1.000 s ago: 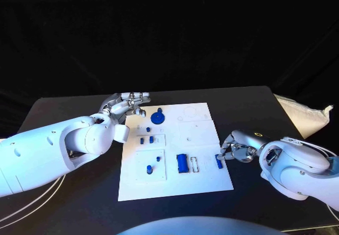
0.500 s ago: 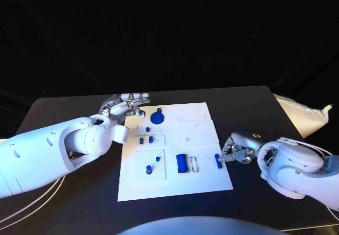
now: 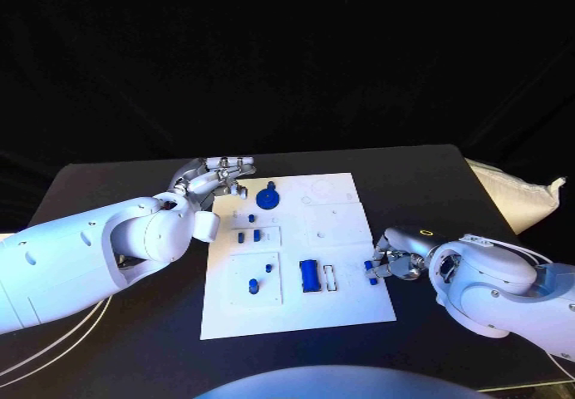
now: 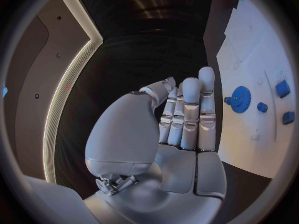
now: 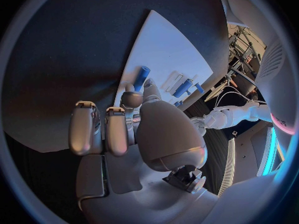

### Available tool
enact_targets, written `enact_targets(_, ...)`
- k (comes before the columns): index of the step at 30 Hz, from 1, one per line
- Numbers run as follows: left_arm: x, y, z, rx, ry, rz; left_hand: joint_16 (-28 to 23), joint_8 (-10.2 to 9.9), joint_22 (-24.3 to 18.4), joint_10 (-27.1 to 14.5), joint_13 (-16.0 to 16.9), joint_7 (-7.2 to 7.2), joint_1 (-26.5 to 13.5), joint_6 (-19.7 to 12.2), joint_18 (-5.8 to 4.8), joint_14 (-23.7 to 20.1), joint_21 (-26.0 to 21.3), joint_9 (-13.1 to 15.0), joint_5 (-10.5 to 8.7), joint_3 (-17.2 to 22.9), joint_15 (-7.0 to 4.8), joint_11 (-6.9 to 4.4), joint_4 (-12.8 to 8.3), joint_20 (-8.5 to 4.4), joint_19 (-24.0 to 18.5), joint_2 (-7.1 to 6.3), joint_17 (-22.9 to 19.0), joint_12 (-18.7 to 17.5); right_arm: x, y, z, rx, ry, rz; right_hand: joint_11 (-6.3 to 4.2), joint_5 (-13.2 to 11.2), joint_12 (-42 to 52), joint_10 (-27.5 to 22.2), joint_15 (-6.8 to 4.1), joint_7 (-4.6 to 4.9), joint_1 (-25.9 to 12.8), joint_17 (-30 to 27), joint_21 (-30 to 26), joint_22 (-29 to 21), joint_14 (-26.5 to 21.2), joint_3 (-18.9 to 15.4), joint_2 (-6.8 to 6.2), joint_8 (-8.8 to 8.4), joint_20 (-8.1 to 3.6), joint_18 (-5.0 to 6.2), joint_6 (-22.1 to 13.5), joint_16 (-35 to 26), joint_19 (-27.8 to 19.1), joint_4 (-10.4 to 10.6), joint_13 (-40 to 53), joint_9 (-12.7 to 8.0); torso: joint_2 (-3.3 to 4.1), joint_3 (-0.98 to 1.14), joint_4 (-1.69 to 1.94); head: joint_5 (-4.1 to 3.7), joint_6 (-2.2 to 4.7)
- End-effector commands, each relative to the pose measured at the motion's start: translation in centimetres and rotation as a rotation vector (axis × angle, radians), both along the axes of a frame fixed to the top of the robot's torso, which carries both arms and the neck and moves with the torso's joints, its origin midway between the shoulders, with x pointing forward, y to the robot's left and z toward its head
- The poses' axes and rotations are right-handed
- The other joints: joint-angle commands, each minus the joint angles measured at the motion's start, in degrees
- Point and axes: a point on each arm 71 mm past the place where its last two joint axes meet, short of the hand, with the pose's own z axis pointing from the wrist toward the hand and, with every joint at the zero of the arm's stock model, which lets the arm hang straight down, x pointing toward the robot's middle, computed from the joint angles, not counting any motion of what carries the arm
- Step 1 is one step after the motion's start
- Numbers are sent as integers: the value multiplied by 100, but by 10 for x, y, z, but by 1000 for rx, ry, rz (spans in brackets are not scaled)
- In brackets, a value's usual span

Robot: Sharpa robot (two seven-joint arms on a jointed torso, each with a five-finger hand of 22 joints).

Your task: Assemble the parts on the task board

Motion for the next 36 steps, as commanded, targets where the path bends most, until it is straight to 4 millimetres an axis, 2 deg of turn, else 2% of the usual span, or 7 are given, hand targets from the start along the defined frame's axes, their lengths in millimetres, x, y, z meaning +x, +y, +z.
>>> enact_targets(1, -1, -3, 1, -11, -5, -19, -10, 20, -8, -36, -9, 13, 20, -46, 104, -39, -39, 2, 17, -33, -13, 17, 8, 5, -22, 32, -6, 31, -1, 3, -3, -67, -8, 44, -11, 41, 32, 12, 28, -1, 3, 4, 18, 6, 311, 12, -14, -24, 32, -52, 47, -5, 16, 20, 7, -4, -3, 3, 0, 5, 3)
enact_targets(8, -1, -3, 1, -11, -4, -20, -9, 27, -12, -53, -11, 12, 18, -52, 103, -48, -45, 2, 18, -41, -11, 18, 3, 8, -26, 36, -13, 41, -1, 10, -10, -153, -14, 109, -26, -19, 16, -5, 11, -10, 278, 15, 22, 22, 312, 73, -3, -57, 14, -56, 71, -2, 22, -110, 13, -8, -2, -2, 4, 12, 3)
enact_targets(13, -1, -3, 0, -10, -3, -20, -9, 27, -12, -53, -11, 12, 18, -52, 103, -48, -45, 2, 18, -41, -11, 18, 3, 8, -26, 36, -13, 41, -1, 14, -15, -223, -20, 154, -31, -643, -40, -26, 3, -10, 559, 20, 17, 23, 309, 245, 99, -99, 0, -57, 96, -5, 18, -251, -11, -17, -5, -1, -1, 23, 6)
enact_targets(19, -1, -3, 0, -10, -3, -21, -9, 27, -12, -53, -11, 12, 18, -52, 103, -48, -45, 2, 18, -41, -11, 18, 3, 8, -26, 36, -13, 41, -2, 19, -20, -261, -12, 182, -38, -947, -86, -44, -1, -16, 736, 34, 8, 14, 310, 440, 171, -137, -3, -55, 112, -3, 11, -362, -29, -27, -4, -4, 3, 24, 7)
enact_targets(30, -1, -2, 0, -11, -2, -21, -8, 29, -13, -60, -11, 11, 20, -55, 104, -52, -47, 2, 18, -43, -11, 18, -1, 8, -28, 37, -15, 45, -3, 22, -15, -114, -36, 112, -69, -605, -142, -74, -34, -38, 1160, 65, 33, 74, 315, 1150, 424, -222, -39, -66, 113, 8, 49, -608, -44, -59, -3, 1, 0, 32, 10)
enact_targets(34, -1, -2, 0, -9, -4, -21, -8, 29, -13, -60, -11, 11, 20, -55, 104, -52, -47, 2, 18, -43, -11, 18, -1, 8, -28, 37, -15, 45, -5, 22, -12, 18, -12, 32, -53, -489, -186, -85, -17, -17, 1142, 60, 50, 109, 313, 1449, 385, -252, -31, -74, 101, 2, 69, -641, -68, -67, -7, -4, 4, 29, 9)
enact_targets(36, -1, -2, 0, -9, -4, -22, -8, 29, -13, -60, -11, 11, 20, -55, 104, -52, -47, 2, 18, -43, -11, 18, -1, 8, -28, 37, -15, 45, -6, 22, -11, 74, -2, 2, -35, -339, -193, -80, -6, 3, 1027, 57, 53, 116, 312, 1730, 261, -269, -24, -72, 111, -3, 69, -633, -67, -69, -7, -8, 5, 25, 11)
